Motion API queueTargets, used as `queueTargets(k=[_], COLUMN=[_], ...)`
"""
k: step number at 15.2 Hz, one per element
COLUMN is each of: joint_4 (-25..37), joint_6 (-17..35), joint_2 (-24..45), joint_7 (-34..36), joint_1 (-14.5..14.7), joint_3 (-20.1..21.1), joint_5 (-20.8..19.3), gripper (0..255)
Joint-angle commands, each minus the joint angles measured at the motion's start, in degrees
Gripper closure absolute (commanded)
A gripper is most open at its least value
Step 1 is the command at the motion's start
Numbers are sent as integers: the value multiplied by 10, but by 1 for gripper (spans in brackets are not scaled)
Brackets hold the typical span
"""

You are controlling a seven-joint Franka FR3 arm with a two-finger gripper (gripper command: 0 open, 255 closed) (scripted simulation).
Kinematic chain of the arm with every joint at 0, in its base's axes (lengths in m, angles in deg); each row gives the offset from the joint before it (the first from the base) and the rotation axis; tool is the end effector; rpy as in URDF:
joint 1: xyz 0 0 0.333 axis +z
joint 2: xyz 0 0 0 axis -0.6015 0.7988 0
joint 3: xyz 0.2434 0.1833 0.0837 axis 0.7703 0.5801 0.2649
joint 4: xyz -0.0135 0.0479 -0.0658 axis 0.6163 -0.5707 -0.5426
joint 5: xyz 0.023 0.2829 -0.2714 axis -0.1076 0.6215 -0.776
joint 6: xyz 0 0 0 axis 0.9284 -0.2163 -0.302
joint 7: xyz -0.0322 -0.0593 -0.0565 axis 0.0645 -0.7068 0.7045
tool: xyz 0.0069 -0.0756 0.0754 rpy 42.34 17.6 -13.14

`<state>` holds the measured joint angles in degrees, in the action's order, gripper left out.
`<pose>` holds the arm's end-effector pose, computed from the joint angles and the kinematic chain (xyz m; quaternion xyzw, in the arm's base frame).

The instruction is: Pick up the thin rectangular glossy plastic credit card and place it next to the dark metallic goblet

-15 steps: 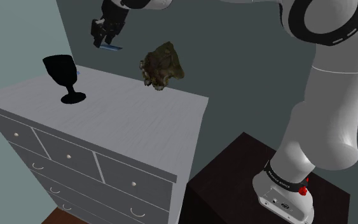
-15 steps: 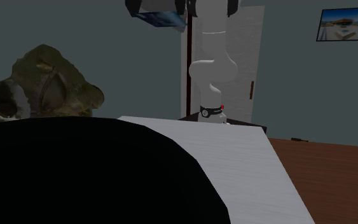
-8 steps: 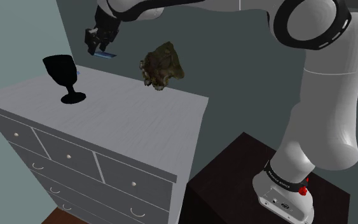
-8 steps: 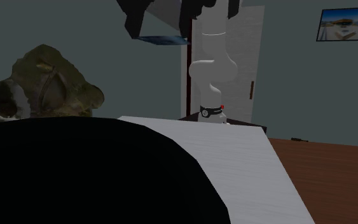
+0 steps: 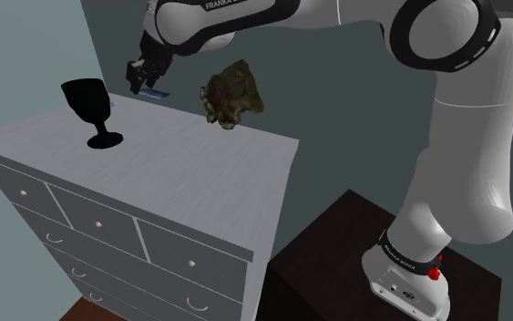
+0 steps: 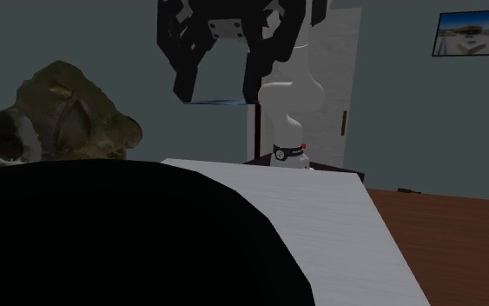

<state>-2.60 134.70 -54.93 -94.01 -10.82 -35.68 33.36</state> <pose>0.6412 0.2980 0.5203 -0.9305 -0.2270 -0.2798 0.0662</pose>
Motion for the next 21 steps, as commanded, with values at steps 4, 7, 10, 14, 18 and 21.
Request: queueTargets(k=[4,7,10,14,18,21], joint_4=[-28,-43,-56,-73,-86,-95], joint_6=[36,56,77,103,129,148], joint_2=[8,13,20,30,42,52], joint_7=[-2,-3,-4,-6,-8,-9], joint_1=[0,0,0,-1,-2,-2], joint_3=[1,1,2,3,4,5], joint_5=[1,3,4,5,7,9], gripper=[255,255,255,255,255,255])
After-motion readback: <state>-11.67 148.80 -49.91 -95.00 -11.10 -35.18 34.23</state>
